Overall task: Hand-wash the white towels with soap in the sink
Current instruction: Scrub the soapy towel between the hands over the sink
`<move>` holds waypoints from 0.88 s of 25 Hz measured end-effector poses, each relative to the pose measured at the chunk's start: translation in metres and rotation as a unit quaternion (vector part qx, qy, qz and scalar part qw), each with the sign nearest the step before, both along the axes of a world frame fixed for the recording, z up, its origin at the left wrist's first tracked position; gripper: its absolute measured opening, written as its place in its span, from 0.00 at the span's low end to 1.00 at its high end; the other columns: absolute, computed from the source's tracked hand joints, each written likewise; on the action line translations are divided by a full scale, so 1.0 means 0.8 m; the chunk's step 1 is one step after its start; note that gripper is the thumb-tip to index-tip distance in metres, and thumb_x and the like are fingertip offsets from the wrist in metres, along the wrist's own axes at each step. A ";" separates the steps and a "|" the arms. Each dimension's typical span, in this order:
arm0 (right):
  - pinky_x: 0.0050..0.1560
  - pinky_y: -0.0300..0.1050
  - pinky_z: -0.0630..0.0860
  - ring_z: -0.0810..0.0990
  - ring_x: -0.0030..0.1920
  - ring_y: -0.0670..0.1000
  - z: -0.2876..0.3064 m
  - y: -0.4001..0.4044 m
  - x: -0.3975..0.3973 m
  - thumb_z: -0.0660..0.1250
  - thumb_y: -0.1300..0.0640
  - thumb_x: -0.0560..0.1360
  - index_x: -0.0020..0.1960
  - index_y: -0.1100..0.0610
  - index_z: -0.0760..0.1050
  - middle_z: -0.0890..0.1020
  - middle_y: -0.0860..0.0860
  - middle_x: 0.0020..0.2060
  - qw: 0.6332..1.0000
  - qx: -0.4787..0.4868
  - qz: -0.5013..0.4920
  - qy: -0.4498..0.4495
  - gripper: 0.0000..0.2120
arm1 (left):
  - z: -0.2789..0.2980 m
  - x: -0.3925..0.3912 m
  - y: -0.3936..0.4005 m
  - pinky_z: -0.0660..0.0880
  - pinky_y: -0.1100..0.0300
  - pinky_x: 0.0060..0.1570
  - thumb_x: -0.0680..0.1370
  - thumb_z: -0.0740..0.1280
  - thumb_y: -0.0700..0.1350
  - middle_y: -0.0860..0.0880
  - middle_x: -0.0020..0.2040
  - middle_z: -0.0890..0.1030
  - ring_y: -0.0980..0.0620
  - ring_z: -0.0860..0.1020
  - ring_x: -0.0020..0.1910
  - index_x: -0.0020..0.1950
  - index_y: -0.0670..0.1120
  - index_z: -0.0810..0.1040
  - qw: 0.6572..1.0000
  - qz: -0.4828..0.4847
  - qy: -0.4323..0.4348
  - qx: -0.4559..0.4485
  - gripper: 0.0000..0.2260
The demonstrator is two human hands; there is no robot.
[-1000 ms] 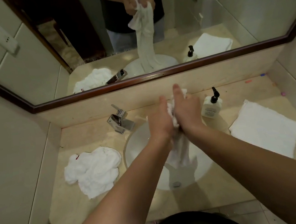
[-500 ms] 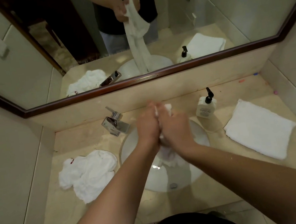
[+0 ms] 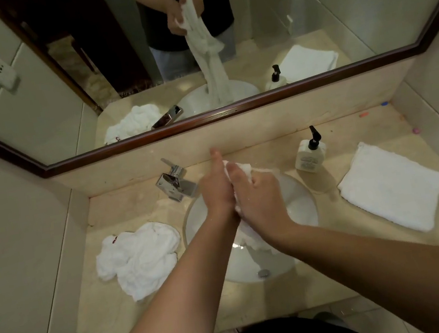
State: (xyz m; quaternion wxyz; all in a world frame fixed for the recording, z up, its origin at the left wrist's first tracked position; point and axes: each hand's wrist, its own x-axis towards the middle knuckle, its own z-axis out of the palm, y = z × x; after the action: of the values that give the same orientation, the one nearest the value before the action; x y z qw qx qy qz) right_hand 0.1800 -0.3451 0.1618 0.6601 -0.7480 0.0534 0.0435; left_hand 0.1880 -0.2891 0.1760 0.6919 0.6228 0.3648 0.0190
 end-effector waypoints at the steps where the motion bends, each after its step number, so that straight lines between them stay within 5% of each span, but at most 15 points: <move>1: 0.27 0.39 0.70 0.76 0.25 0.47 0.000 -0.002 0.002 0.61 0.48 0.82 0.32 0.58 0.76 0.78 0.51 0.24 1.000 0.001 -0.006 -0.003 0.23 | -0.002 -0.001 0.000 0.77 0.50 0.48 0.81 0.60 0.63 0.48 0.32 0.81 0.49 0.80 0.36 0.35 0.44 0.78 0.999 -0.021 -0.007 0.023 0.26; 4: 0.27 0.34 0.68 0.73 0.23 0.41 0.010 -0.014 0.026 0.61 0.49 0.82 0.30 0.55 0.72 0.75 0.47 0.22 0.993 0.038 -0.109 0.022 0.23 | 0.002 -0.003 -0.010 0.79 0.49 0.50 0.82 0.59 0.62 0.46 0.36 0.84 0.48 0.83 0.40 0.38 0.45 0.82 0.994 -0.086 -0.034 0.061 0.25; 8: 0.28 0.32 0.71 0.77 0.27 0.40 0.008 -0.008 -0.002 0.61 0.48 0.82 0.36 0.57 0.76 0.79 0.49 0.27 0.999 0.019 -0.023 0.014 0.20 | 0.000 0.002 -0.001 0.78 0.51 0.49 0.82 0.60 0.61 0.48 0.35 0.82 0.49 0.80 0.39 0.38 0.45 0.80 0.999 -0.037 -0.008 0.018 0.23; 11: 0.32 0.38 0.72 0.77 0.27 0.41 0.017 -0.022 0.022 0.61 0.45 0.81 0.35 0.56 0.76 0.80 0.51 0.29 0.991 0.034 -0.115 0.057 0.21 | -0.001 -0.004 -0.011 0.77 0.56 0.44 0.83 0.60 0.58 0.51 0.36 0.83 0.55 0.81 0.38 0.39 0.47 0.81 0.994 -0.095 -0.027 0.055 0.21; 15: 0.29 0.36 0.73 0.78 0.28 0.44 0.011 -0.012 -0.002 0.61 0.46 0.82 0.36 0.57 0.77 0.79 0.52 0.28 0.998 0.017 -0.033 0.043 0.21 | -0.002 -0.004 -0.008 0.77 0.57 0.42 0.82 0.60 0.60 0.51 0.33 0.82 0.53 0.80 0.36 0.39 0.46 0.80 0.998 -0.059 -0.015 0.022 0.22; 17: 0.27 0.34 0.71 0.77 0.27 0.43 0.015 -0.020 0.017 0.62 0.46 0.81 0.34 0.56 0.75 0.78 0.50 0.26 0.996 0.010 -0.078 0.051 0.21 | -0.005 -0.009 -0.013 0.75 0.61 0.36 0.82 0.59 0.60 0.49 0.33 0.82 0.55 0.80 0.34 0.40 0.43 0.81 0.994 -0.094 -0.039 0.051 0.24; 19: 0.31 0.38 0.72 0.79 0.30 0.45 0.019 -0.023 0.025 0.62 0.46 0.81 0.35 0.56 0.76 0.79 0.50 0.27 0.989 0.038 -0.127 0.066 0.21 | -0.002 -0.008 -0.018 0.77 0.56 0.39 0.82 0.59 0.59 0.45 0.34 0.82 0.54 0.80 0.34 0.39 0.40 0.81 0.992 -0.095 -0.059 0.062 0.26; 22: 0.33 0.38 0.77 0.82 0.33 0.45 0.013 -0.011 -0.003 0.61 0.47 0.81 0.37 0.54 0.79 0.82 0.51 0.30 0.996 0.039 -0.041 0.063 0.18 | -0.003 0.000 -0.009 0.76 0.49 0.47 0.80 0.59 0.64 0.47 0.33 0.80 0.50 0.79 0.37 0.33 0.45 0.78 0.999 -0.026 -0.013 -0.019 0.27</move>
State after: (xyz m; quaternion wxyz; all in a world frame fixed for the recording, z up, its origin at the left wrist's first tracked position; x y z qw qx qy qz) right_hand 0.1772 -0.3539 0.1723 0.6853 -0.7146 0.1242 0.0655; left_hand 0.1883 -0.2962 0.1737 0.7083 0.6189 0.3395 0.0020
